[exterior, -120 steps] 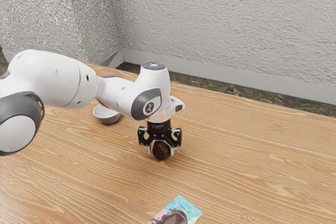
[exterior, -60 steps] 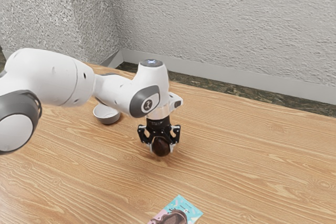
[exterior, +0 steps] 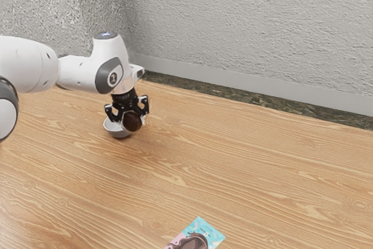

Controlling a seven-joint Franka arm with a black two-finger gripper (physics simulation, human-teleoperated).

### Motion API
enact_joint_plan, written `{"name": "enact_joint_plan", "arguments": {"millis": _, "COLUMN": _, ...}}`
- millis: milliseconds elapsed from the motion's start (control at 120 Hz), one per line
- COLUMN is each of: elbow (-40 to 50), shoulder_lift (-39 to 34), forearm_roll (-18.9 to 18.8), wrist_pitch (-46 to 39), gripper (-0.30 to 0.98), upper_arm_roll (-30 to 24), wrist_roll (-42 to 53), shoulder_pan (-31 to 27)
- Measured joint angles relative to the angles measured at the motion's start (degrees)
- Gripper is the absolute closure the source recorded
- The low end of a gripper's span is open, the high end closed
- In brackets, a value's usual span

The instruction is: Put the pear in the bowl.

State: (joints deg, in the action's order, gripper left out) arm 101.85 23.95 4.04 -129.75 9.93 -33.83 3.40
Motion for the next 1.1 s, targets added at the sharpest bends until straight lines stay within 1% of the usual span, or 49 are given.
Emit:
{"name": "enact_joint_plan", "arguments": {"millis": 100, "elbow": -2.00, "shoulder_lift": 0.48, "forearm_roll": -0.53, "wrist_pitch": -0.04, "gripper": 0.32, "upper_arm_roll": 0.01, "wrist_roll": -0.08, "shoulder_pan": -3.07}}
{"name": "enact_joint_plan", "arguments": {"millis": 308, "elbow": -9.22, "shoulder_lift": 6.40, "forearm_roll": -0.88, "wrist_pitch": -0.10, "gripper": 0.32, "upper_arm_roll": -0.40, "wrist_roll": -0.01, "shoulder_pan": -7.75}}
{"name": "enact_joint_plan", "arguments": {"millis": 500, "elbow": -11.73, "shoulder_lift": 10.33, "forearm_roll": -0.88, "wrist_pitch": -0.13, "gripper": 0.32, "upper_arm_roll": -0.81, "wrist_roll": 0.33, "shoulder_pan": -8.85}}
{"name": "enact_joint_plan", "arguments": {"millis": 733, "elbow": -12.00, "shoulder_lift": 10.61, "forearm_roll": -0.33, "wrist_pitch": -0.24, "gripper": 0.13, "upper_arm_roll": -0.88, "wrist_roll": 1.01, "shoulder_pan": -8.85}}
{"name": "enact_joint_plan", "arguments": {"millis": 800, "elbow": -11.19, "shoulder_lift": 7.71, "forearm_roll": -0.35, "wrist_pitch": -0.08, "gripper": 0.10, "upper_arm_roll": -0.94, "wrist_roll": 1.20, "shoulder_pan": -8.78}}
{"name": "enact_joint_plan", "arguments": {"millis": 867, "elbow": -9.72, "shoulder_lift": 2.26, "forearm_roll": -0.38, "wrist_pitch": 1.33, "gripper": 0.08, "upper_arm_roll": -1.35, "wrist_roll": 1.54, "shoulder_pan": -8.42}}
{"name": "enact_joint_plan", "arguments": {"millis": 983, "elbow": -5.96, "shoulder_lift": -8.53, "forearm_roll": -0.37, "wrist_pitch": 8.15, "gripper": 0.06, "upper_arm_roll": -1.92, "wrist_roll": 3.40, "shoulder_pan": -7.08}}
{"name": "enact_joint_plan", "arguments": {"millis": 1100, "elbow": -4.45, "shoulder_lift": -15.45, "forearm_roll": -0.36, "wrist_pitch": 14.96, "gripper": 0.04, "upper_arm_roll": -1.87, "wrist_roll": 6.91, "shoulder_pan": -3.45}}
